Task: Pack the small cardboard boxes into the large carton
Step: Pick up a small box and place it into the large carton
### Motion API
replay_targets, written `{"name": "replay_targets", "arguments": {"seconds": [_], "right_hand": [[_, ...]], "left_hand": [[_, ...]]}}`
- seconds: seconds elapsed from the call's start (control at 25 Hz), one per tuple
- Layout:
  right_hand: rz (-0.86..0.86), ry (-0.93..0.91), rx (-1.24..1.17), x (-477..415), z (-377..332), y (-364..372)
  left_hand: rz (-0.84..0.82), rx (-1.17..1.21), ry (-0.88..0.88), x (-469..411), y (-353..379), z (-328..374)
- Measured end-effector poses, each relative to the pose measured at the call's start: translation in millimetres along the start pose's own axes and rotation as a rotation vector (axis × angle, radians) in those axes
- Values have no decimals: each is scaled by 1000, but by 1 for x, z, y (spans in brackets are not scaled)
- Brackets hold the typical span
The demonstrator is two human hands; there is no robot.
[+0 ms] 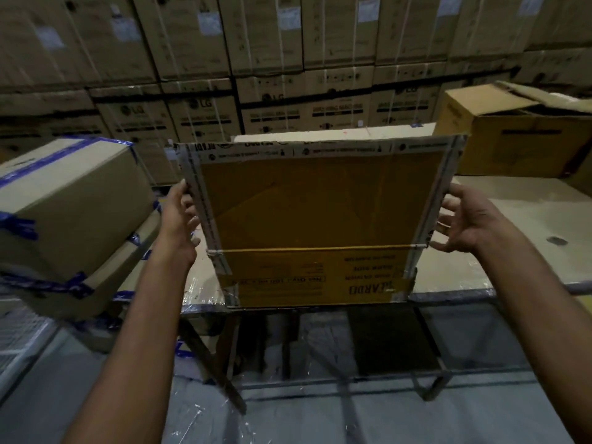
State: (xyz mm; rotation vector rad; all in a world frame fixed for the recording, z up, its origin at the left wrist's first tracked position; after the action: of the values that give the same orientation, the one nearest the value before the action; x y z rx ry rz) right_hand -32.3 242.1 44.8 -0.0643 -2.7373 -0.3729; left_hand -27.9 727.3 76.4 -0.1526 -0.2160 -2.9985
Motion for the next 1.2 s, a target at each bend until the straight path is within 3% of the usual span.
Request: {"name": "replay_targets", "arguments": {"seconds": [0.12,0.24,0.36,0.44,0.56,0.72,0.84,0.92,1.04,1.2], "right_hand": [[46,-342,7,28,-46,7],[101,-693,336,69,-95,32],[273,-845,861,89,-121,57],[376,-856,1167,101,-128,73],[229,-817,1358,111,-120,96],[-24,-588,1397,109,-104,101],[-479,-211,1244,98,-57,101],[-683,2,1290,95,-11,100],[-794,97,1401,80,52,97],[-786,-4,1371,57,79,93]], "left_hand": [[32,-19,256,16,12,43],[89,-139,508,36,22,83],[319,-715,651,65,36,119],[327,-1133,676,77,65,131],[-25,-1246,548,85,106,119],[-178,-1340,450,99,125,105],[-494,-1220,93,99,125,58],[-674,-1207,-132,106,127,13],[-763,-1255,-256,106,130,-50],[-799,-1164,-281,98,134,-102]]}}
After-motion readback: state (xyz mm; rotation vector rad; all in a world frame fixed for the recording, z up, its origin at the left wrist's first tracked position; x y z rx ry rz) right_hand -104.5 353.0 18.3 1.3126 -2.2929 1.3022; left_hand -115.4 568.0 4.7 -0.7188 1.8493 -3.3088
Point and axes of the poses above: each hand's wrist, its own x-axis away from the middle knuckle, its own y-axis out of the palm, z = x × y, the point moved 10 cm from there along -x, towards the middle knuckle, and after that the axes turned 14 degrees about -z, right-handed, at the moved point
